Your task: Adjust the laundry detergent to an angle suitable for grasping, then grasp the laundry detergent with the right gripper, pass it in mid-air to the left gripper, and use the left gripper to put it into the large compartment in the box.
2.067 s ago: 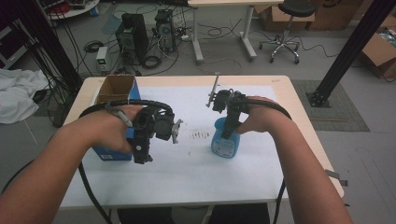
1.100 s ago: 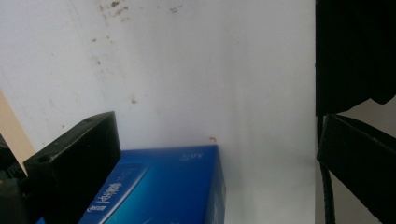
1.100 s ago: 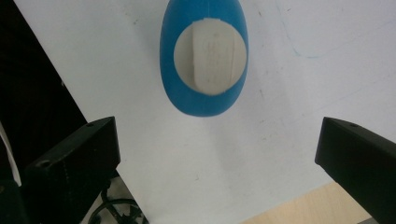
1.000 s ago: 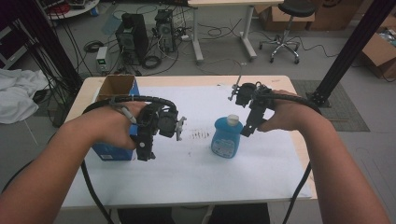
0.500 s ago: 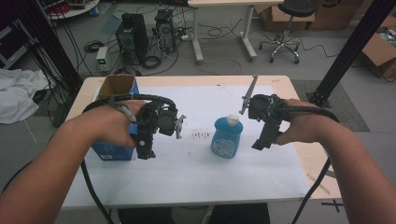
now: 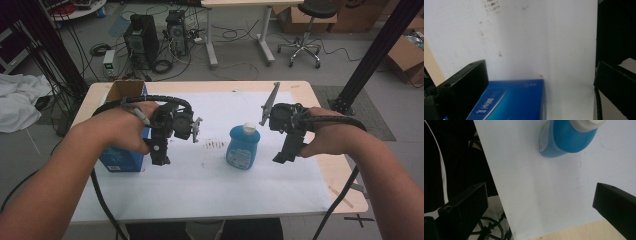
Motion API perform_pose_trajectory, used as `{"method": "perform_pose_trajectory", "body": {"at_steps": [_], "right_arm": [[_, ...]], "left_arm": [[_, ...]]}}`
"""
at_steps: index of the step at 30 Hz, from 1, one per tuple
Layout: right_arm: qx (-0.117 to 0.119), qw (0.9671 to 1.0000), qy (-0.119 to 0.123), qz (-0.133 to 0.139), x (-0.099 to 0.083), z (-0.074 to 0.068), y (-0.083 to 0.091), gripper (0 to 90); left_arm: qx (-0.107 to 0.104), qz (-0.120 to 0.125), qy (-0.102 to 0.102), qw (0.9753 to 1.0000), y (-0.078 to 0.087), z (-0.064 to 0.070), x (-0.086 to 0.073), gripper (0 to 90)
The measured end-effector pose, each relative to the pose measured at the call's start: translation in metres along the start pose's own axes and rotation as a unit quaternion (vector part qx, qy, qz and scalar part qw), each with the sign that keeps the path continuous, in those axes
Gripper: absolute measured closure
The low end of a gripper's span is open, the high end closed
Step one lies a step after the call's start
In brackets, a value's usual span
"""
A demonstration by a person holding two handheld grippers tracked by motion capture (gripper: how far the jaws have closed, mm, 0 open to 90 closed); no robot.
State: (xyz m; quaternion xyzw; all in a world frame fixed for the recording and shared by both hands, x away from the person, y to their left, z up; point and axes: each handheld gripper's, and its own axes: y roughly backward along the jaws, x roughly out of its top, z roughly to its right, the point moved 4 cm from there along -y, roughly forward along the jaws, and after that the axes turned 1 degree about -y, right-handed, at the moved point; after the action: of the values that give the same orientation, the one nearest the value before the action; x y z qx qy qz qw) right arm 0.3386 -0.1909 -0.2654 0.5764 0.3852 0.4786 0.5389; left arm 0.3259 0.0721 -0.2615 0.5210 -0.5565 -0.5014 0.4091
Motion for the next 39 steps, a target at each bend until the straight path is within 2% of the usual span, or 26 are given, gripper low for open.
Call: {"method": "perform_pose_trajectory", "body": {"at_steps": [5,10,13,16,17,24,28,36,39], "right_arm": [[-0.003,1.0,-0.002,-0.004,-0.003,0.007,0.001,0.0],[-0.004,1.0,-0.004,-0.005,-0.002,0.009,0.001,0.0],[0.0,1.0,-0.001,0.003,0.0,0.008,0.003,0.0],[-0.001,1.0,-0.001,-0.002,0.001,0.008,0.002,0.0],[-0.003,0.9999,0.003,-0.014,0.003,0.008,0.001,0.0],[-0.003,0.9999,0.007,-0.014,0.009,0.005,0.0,0.0],[-0.003,0.9998,0.006,-0.016,0.009,0.005,-0.001,0.0],[-0.004,0.9999,-0.008,-0.008,-0.001,0.002,-0.003,0.0],[-0.003,0.9998,-0.017,0.006,-0.007,0.001,-0.007,0.0]], "left_arm": [[0.005,0.002,-0.006,1.0,0.001,-0.003,0.004,0.1],[0.008,0.003,-0.003,1.0,0.0,-0.002,0.002,0.1],[0.003,0.005,0.0,1.0,0.0,-0.001,0.002,0.1],[0.004,-0.002,0.001,1.0,0.0,0.002,0.001,0.1],[0.004,0.004,0.002,1.0,0.0,0.004,0.0,0.1],[0.004,0.009,0.002,1.0,0.0,0.005,-0.003,0.1],[0.007,0.002,0.0,1.0,0.0,0.005,-0.005,0.1],[0.01,0.005,-0.004,0.9999,0.003,0.006,-0.003,0.1],[0.011,0.005,-0.008,0.9999,0.004,0.008,0.0,0.1]]}}
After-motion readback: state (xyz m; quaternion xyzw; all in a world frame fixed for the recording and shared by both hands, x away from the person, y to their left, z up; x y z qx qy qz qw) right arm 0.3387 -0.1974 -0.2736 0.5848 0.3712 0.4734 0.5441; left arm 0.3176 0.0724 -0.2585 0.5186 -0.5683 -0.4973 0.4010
